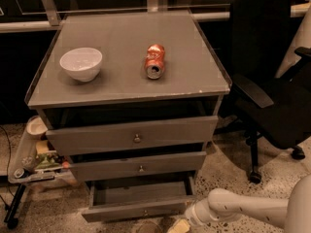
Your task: Open bottom drawer
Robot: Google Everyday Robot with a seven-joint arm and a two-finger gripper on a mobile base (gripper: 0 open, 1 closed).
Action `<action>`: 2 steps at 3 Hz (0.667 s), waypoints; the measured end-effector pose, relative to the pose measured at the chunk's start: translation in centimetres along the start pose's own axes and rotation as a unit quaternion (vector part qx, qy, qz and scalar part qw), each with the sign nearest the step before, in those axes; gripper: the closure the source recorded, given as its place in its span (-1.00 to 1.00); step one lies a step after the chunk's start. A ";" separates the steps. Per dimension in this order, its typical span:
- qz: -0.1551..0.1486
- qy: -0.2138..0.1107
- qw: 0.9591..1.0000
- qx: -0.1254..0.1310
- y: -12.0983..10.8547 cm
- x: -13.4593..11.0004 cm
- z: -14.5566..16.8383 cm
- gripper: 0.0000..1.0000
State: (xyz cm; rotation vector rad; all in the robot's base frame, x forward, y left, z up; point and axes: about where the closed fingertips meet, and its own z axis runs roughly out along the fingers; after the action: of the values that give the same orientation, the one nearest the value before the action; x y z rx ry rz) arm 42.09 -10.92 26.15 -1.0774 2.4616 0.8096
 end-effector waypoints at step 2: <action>-0.020 0.003 1.000 -0.006 -1.5 -1.5 1.3 -1.00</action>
Offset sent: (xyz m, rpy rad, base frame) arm 0.0642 0.0189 -0.0206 -0.0025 -0.0465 0.1103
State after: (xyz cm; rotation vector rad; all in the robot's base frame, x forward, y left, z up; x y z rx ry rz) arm 44.25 -10.13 25.35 -1.1324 2.4349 0.8117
